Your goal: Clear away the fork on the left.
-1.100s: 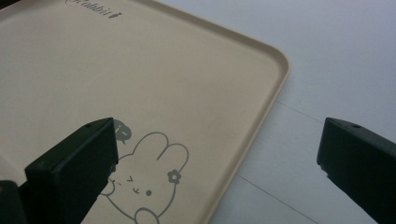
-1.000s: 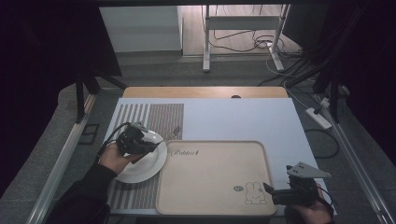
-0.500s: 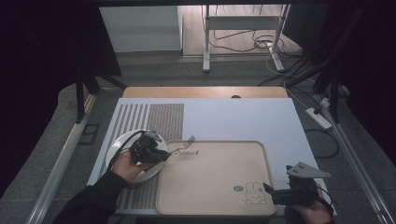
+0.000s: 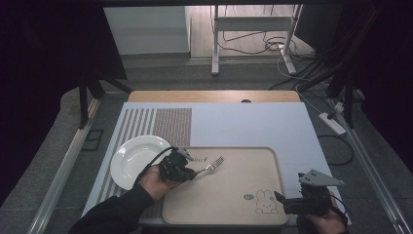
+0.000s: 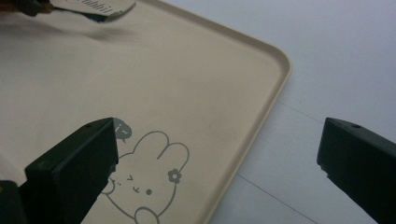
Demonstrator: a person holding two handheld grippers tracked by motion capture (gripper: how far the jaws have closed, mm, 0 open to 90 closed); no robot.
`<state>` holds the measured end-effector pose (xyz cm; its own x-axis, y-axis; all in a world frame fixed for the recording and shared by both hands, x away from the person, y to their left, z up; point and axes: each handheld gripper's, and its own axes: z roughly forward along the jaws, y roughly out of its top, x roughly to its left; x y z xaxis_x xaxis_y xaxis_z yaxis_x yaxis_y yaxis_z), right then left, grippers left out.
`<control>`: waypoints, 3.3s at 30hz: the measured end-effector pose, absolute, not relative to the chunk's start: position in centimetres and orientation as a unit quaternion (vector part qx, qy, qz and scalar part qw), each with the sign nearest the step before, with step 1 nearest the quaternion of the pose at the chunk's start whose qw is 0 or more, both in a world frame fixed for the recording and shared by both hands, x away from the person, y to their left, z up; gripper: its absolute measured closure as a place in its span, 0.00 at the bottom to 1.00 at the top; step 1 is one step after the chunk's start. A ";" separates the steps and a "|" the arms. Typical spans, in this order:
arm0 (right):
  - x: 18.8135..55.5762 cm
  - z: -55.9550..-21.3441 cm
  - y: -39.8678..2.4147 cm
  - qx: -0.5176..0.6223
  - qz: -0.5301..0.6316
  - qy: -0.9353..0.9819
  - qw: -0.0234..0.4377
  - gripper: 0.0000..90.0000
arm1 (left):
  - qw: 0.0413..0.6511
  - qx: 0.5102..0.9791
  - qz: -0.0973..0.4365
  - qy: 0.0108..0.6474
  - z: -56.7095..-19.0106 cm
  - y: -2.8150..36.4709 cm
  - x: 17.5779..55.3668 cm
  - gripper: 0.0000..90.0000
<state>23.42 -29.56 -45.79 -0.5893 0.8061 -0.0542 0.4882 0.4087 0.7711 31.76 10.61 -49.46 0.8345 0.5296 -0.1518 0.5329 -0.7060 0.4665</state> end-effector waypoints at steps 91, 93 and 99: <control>23.4 -45.8 -29.5 0.392 0.367 0.816 0.216 0.00 | 0.256 0.893 0.028 0.369 -49.9 13.8 40.1 0.77; 23.4 -45.8 -29.5 0.392 0.367 0.816 0.216 0.00 | 0.259 0.893 0.029 0.366 -49.8 13.9 39.9 0.72; 23.3 -45.8 -29.5 0.392 0.368 0.815 0.216 0.00 | 0.275 0.892 0.038 0.356 -49.2 14.3 39.4 0.62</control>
